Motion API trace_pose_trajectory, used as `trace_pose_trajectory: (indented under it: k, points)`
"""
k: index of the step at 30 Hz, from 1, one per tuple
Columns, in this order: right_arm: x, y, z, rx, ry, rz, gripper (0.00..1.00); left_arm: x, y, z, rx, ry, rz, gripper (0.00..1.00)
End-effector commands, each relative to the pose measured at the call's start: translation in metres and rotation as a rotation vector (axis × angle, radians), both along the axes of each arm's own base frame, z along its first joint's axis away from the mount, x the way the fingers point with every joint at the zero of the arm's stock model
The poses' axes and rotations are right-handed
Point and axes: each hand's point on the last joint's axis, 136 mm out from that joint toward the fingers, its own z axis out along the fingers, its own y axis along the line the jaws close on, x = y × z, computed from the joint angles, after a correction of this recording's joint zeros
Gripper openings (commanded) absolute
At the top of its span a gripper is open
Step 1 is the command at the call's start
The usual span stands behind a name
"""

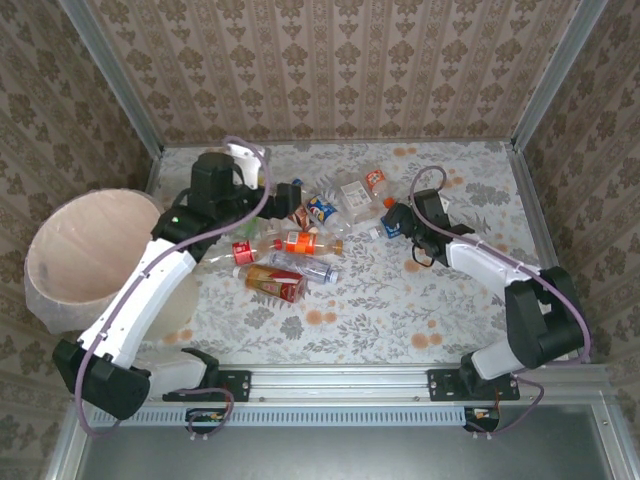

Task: Put the plastic bottles in the bin

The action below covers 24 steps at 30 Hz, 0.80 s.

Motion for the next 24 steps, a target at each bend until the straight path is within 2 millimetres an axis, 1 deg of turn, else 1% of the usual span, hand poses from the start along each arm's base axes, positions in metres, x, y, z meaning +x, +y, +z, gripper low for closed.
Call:
trace_pose_trajectory:
  k: [1, 3, 5, 6, 8, 11, 14, 18, 21, 24]
  points:
    - [0.012, 0.001, -0.006, 0.049, 0.020, -0.062, 1.00, -0.012, -0.019, 0.001, 0.032, -0.132, -0.106, 1.00]
    - [0.016, -0.008, -0.016, 0.031, 0.059, -0.145, 1.00, -0.013, -0.021, -0.018, 0.009, -0.124, -0.095, 1.00]
    - [0.022, -0.016, -0.020, 0.002, 0.078, -0.203, 1.00, -0.010, -0.020, -0.035, 0.010, -0.087, -0.048, 1.00]
    - [0.024, -0.022, -0.021, -0.009, 0.083, -0.236, 1.00, -0.009, -0.020, -0.042, 0.040, -0.074, -0.021, 1.00]
    - [0.028, -0.031, -0.024, -0.016, 0.073, -0.285, 1.00, -0.012, -0.026, -0.049, 0.084, -0.062, -0.014, 1.00]
    - [0.032, -0.043, -0.033, -0.009, 0.069, -0.338, 0.99, -0.018, -0.034, -0.054, 0.096, -0.058, -0.017, 1.00]
    - [0.044, -0.046, -0.035, 0.042, 0.053, -0.319, 0.98, -0.025, -0.040, -0.052, 0.113, -0.077, -0.039, 1.00]
    - [0.064, -0.048, -0.034, 0.101, 0.031, -0.305, 0.97, -0.022, -0.035, -0.055, 0.139, -0.086, 0.001, 1.00]
    - [0.074, -0.050, -0.036, 0.118, 0.037, -0.315, 0.97, -0.017, -0.030, -0.062, 0.182, -0.090, 0.044, 1.00]
    - [0.079, -0.051, -0.040, 0.133, 0.052, -0.333, 0.96, -0.014, -0.027, -0.068, 0.206, -0.087, 0.066, 1.00]
